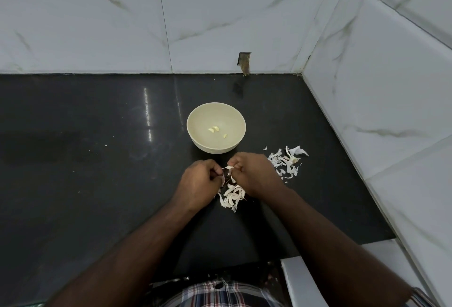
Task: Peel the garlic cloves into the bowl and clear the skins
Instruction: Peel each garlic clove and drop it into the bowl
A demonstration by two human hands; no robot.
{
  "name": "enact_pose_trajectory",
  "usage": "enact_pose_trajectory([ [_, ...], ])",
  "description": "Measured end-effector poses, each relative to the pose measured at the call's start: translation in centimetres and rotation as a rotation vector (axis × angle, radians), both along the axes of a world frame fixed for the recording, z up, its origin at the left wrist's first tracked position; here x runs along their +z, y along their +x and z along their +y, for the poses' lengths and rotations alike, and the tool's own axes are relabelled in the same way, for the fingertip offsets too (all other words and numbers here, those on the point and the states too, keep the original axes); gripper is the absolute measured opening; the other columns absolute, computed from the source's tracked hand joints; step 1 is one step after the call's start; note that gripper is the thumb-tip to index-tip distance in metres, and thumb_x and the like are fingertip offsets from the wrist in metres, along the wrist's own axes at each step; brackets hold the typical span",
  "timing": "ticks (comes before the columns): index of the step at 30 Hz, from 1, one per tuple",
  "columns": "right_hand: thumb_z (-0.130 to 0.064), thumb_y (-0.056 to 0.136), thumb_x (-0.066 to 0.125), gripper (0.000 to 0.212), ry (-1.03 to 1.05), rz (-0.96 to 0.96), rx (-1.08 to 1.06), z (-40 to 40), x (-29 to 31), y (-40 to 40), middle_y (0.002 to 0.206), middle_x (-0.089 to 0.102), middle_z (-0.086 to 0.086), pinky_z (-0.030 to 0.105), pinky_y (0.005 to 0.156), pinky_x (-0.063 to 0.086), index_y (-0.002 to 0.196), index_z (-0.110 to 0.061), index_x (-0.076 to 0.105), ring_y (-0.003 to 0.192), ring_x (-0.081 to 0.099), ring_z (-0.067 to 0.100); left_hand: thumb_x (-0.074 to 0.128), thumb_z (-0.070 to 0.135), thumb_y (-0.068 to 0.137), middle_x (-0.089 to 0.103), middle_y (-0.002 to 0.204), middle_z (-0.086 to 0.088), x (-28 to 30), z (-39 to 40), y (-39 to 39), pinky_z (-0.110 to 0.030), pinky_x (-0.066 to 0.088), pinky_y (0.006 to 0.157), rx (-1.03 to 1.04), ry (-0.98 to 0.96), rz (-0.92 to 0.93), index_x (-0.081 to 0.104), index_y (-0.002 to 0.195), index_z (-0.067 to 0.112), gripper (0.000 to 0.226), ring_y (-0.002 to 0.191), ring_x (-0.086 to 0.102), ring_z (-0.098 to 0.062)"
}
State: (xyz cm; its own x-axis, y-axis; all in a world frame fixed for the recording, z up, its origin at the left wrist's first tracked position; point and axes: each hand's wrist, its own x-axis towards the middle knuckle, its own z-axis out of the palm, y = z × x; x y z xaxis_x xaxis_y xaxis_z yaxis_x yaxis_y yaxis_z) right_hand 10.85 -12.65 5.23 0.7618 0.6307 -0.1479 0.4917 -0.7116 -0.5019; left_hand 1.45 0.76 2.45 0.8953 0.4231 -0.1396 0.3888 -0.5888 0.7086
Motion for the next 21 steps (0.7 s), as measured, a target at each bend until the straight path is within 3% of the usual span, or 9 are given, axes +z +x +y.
enact_pose_trajectory([
  [3, -0.011, 0.091, 0.063, 0.023, 0.140, 0.109, -0.068, -0.9, 0.2, 0.0, 0.089, 0.070, -0.013, 0.007, 0.068, 0.042, 0.109, -0.020, 0.075, 0.071, 0.059, -0.009, 0.076, 0.024, 0.084, 0.066, 0.087, 0.010, 0.9, -0.4, 0.0, -0.025, 0.049, 0.073, 0.049, -0.088, -0.117, 0.066, 0.095, 0.028, 0.016, 0.080, 0.062, -0.007],
  [4, -0.012, 0.090, 0.065, 0.021, 0.194, 0.140, -0.092, -1.1, 0.2, 0.0, 0.084, 0.069, -0.015, 0.008, 0.068, 0.043, 0.106, -0.022, 0.076, 0.067, 0.059, -0.011, 0.077, 0.024, 0.084, 0.066, 0.087, 0.010, 1.2, -0.5, 0.1, -0.024, 0.050, 0.071, 0.050, -0.152, -0.149, 0.067, 0.094, 0.030, 0.016, 0.079, 0.063, -0.007],
  [7, -0.014, 0.085, 0.076, 0.011, 0.411, 0.283, -0.195, -1.8, 0.4, -0.1, 0.077, 0.071, -0.008, 0.024, 0.069, 0.054, 0.093, -0.020, 0.075, 0.066, 0.064, -0.001, 0.076, 0.024, 0.086, 0.070, 0.077, 0.010, 1.5, -0.7, 0.5, -0.029, 0.053, 0.070, 0.063, -0.356, -0.212, 0.073, 0.087, 0.031, 0.008, 0.070, 0.066, -0.009],
  [11, -0.001, 0.086, 0.072, 0.012, 0.671, 0.595, -0.300, -2.7, 1.9, -0.6, 0.078, 0.068, 0.012, 0.023, 0.062, 0.053, 0.096, -0.007, 0.072, 0.065, 0.061, 0.013, 0.073, 0.007, 0.089, 0.069, 0.070, -0.004, 2.2, -1.2, 0.7, -0.026, 0.049, 0.061, 0.144, -0.632, -0.253, 0.075, 0.090, 0.016, 0.008, 0.064, 0.060, -0.012],
  [14, 0.000, 0.087, 0.071, 0.008, 0.656, 0.578, -0.292, -3.1, 2.1, -0.8, 0.067, 0.066, 0.007, 0.021, 0.055, 0.048, 0.093, -0.003, 0.074, 0.057, 0.055, 0.011, 0.071, 0.002, 0.090, 0.069, 0.072, -0.008, 2.6, -1.7, 0.7, -0.020, 0.049, 0.057, 0.131, -0.723, -0.284, 0.072, 0.094, 0.008, 0.007, 0.063, 0.061, -0.009],
  [17, 0.002, 0.085, 0.069, 0.010, 0.654, 0.525, -0.291, -3.1, 2.0, -1.0, 0.063, 0.063, 0.009, 0.032, 0.060, 0.044, 0.084, -0.006, 0.075, 0.058, 0.051, 0.020, 0.070, 0.001, 0.090, 0.070, 0.075, -0.010, 2.9, -2.2, 0.7, -0.019, 0.050, 0.058, 0.101, -0.727, -0.293, 0.072, 0.097, 0.009, 0.011, 0.065, 0.064, -0.009],
  [21, 0.000, 0.083, 0.068, 0.010, 0.680, 0.508, -0.276, -3.2, 2.2, -1.1, 0.062, 0.060, 0.012, 0.031, 0.058, 0.043, 0.081, -0.008, 0.074, 0.060, 0.048, 0.023, 0.072, 0.004, 0.089, 0.073, 0.080, -0.014, 3.2, -2.5, 0.7, -0.028, 0.056, 0.066, 0.080, -0.680, -0.315, 0.074, 0.095, 0.013, 0.011, 0.072, 0.067, -0.018],
])
